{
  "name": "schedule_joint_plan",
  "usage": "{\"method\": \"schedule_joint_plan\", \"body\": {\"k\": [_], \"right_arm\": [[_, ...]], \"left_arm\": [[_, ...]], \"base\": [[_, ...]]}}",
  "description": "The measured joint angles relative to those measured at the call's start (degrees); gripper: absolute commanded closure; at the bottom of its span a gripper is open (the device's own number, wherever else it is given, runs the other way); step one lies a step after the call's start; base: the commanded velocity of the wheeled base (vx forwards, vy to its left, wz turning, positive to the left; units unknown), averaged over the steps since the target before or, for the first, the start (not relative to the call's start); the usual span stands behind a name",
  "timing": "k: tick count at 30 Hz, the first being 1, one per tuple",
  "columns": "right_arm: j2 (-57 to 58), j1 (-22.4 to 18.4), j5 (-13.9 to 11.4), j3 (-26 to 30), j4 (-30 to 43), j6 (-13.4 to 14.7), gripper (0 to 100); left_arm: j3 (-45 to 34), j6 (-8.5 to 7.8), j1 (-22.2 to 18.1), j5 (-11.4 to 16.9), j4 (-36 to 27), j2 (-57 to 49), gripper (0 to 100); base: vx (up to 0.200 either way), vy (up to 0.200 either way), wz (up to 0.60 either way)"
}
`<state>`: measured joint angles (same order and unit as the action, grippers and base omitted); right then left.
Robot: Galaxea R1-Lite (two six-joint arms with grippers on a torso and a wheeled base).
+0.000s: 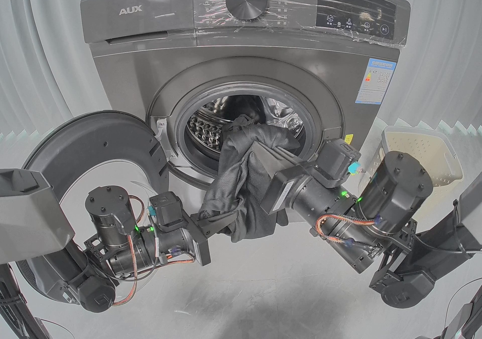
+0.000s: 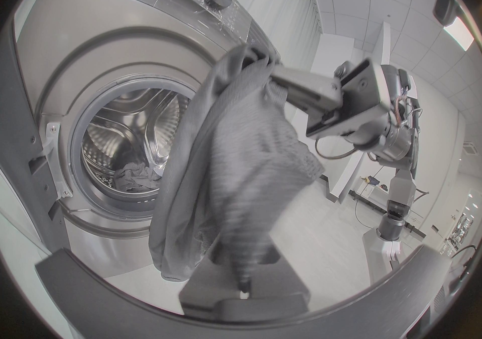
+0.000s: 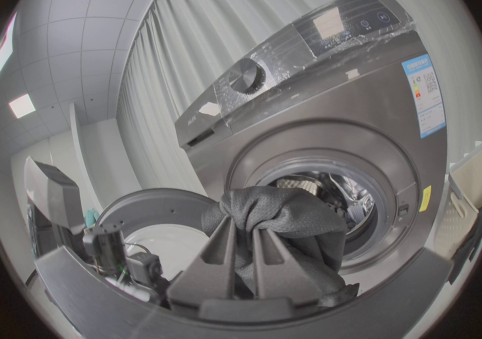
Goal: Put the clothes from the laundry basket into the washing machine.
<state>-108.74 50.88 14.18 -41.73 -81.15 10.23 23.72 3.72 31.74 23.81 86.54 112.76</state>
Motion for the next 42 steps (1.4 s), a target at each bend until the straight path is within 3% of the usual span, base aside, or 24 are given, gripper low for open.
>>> {"method": "schedule_joint_plan", "body": {"k": [1,12,20,30,39,42], "right_arm": [[-0.11,-0.09,-0.09,0.35,0.05,0.02,0],[-2.83,-0.67,-0.28,1.51,-0.16,1.21,0],[-3.02,-3.78,-0.22,3.3,0.27,0.8,0],[-2.76,-8.63,-0.35,10.42,-0.16,0.79,0],[-4.11,-8.74,-0.9,17.14,0.02,0.61,0],[-5.18,-8.69,-1.1,18.14,-0.11,0.46,0]], "left_arm": [[-0.41,0.0,0.09,0.05,0.04,-0.46,100],[0.17,0.93,0.2,0.55,0.13,-4.35,100],[2.46,1.17,0.12,0.17,-0.13,-4.57,100],[5.08,2.0,-0.22,-0.33,-0.6,-4.79,100],[5.96,2.05,-0.46,-0.5,-0.71,-5.38,100],[6.7,2.11,-0.46,-1.84,-0.66,-5.57,100]], "base": [[0.0,0.0,0.0],[0.0,0.0,0.0],[0.0,0.0,0.0],[0.0,0.0,0.0],[0.0,0.0,0.0],[0.0,0.0,0.0]]}}
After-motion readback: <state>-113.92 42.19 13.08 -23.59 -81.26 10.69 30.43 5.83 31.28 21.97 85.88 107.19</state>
